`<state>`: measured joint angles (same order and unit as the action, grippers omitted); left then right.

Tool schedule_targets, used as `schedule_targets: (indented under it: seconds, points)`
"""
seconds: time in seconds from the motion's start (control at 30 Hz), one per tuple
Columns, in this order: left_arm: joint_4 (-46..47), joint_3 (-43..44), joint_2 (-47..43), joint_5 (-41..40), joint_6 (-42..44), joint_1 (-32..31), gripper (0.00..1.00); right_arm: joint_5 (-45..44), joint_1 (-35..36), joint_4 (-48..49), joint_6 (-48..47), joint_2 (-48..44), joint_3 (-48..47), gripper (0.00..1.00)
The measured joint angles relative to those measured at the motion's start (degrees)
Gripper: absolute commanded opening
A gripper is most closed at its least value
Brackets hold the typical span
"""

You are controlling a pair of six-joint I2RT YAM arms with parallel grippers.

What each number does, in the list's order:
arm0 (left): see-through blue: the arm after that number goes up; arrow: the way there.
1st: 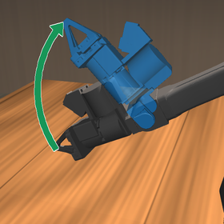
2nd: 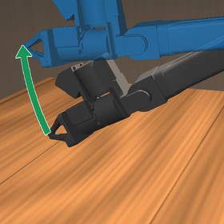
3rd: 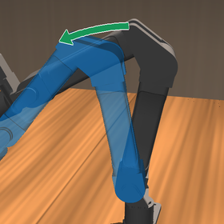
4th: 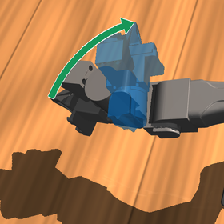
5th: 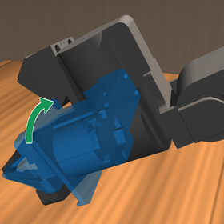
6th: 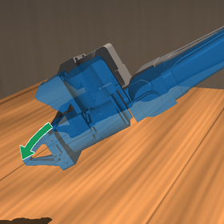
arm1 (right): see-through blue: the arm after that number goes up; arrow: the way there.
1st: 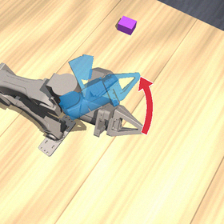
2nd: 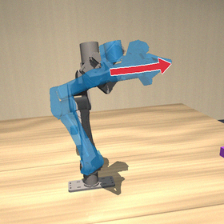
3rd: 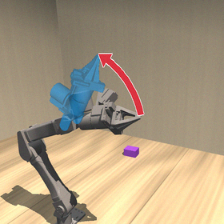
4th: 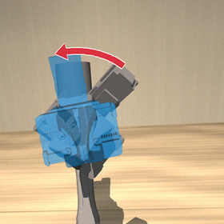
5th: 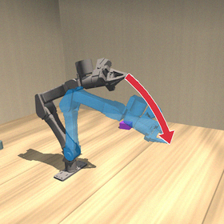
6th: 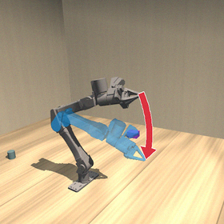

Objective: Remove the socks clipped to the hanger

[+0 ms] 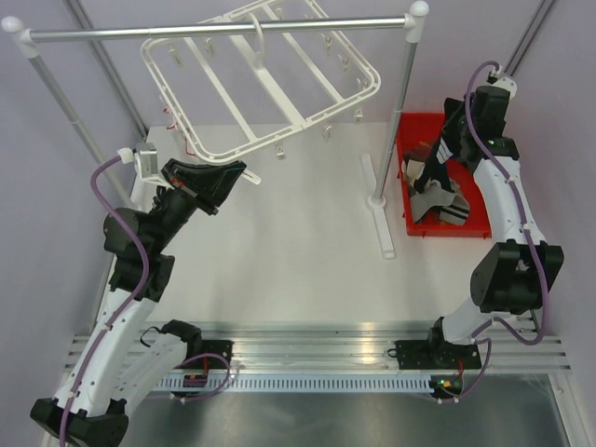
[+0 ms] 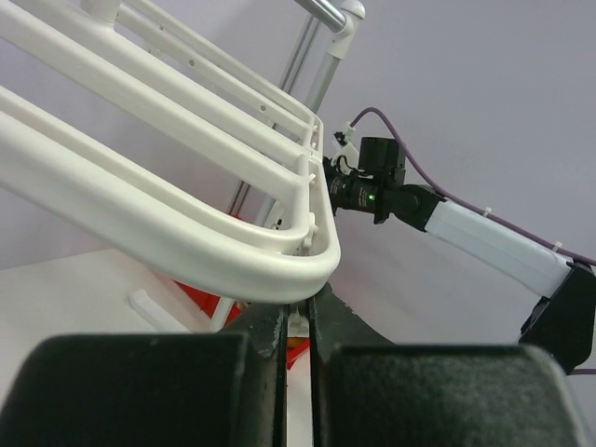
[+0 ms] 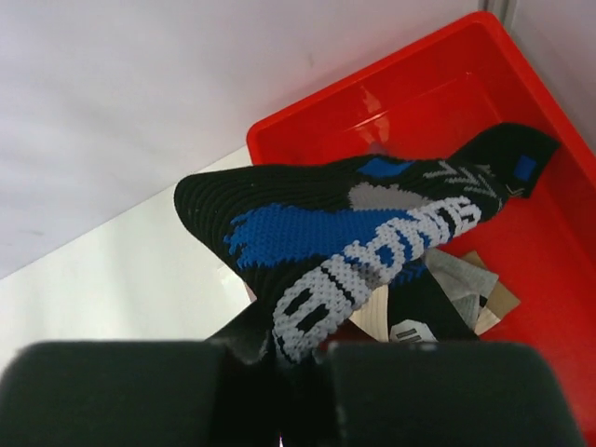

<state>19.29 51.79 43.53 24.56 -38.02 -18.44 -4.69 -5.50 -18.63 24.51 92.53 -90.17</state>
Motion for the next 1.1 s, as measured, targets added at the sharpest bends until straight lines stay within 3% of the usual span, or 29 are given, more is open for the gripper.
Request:
schedule_targets:
  seconds: [0.03,0.17,0.27,0.4,0.6,0.7,0.73,0.83,1.03,1.1]
  points:
    - [-0.2,0.0,0.1,0.0,0.0,0.0,0.02,-0.9,0.1,0.1,0.2,0.4,0.0,0.16]
    - [-1.0,0.2,0.1,0.0,0.1,0.0,0.02,-3.3,-0.3,0.3,1.3,2.3,0.1,0.58]
    - [-1.6,0.9,0.1,0.2,0.1,0.0,0.02,-4.1,-0.6,0.8,1.6,2.6,1.4,0.76]
    - [-2.3,1.4,0.1,0.9,0.1,0.0,0.03,-4.2,-0.7,1.0,2.1,2.5,2.7,0.84]
    - [-3.4,2.1,0.2,1.3,0.2,0.0,0.15,-2.2,-0.7,1.2,3.1,-0.8,6.0,0.95]
    - [-4.0,2.1,0.2,1.5,0.7,0.0,0.32,-1.1,-0.2,1.4,3.2,-3.9,8.5,0.96]
    - [-4.3,2.1,0.1,1.6,0.9,0.0,0.44,-0.9,0.1,1.6,3.3,-5.2,9.4,0.96]
    - [-6.4,2.1,-0.4,2.1,1.7,0.0,0.61,0.1,0.9,1.8,3.3,-8.5,11.7,0.96]
    - [-11.7,2.1,-2.9,3.1,3.4,0.0,0.80,2.0,3.3,2.3,3.2,-13.0,14.9,0.97]
    - [-13.5,2.1,-4.0,3.1,4.0,0.0,0.80,2.6,4.2,2.4,3.1,-14.1,15.7,0.97]
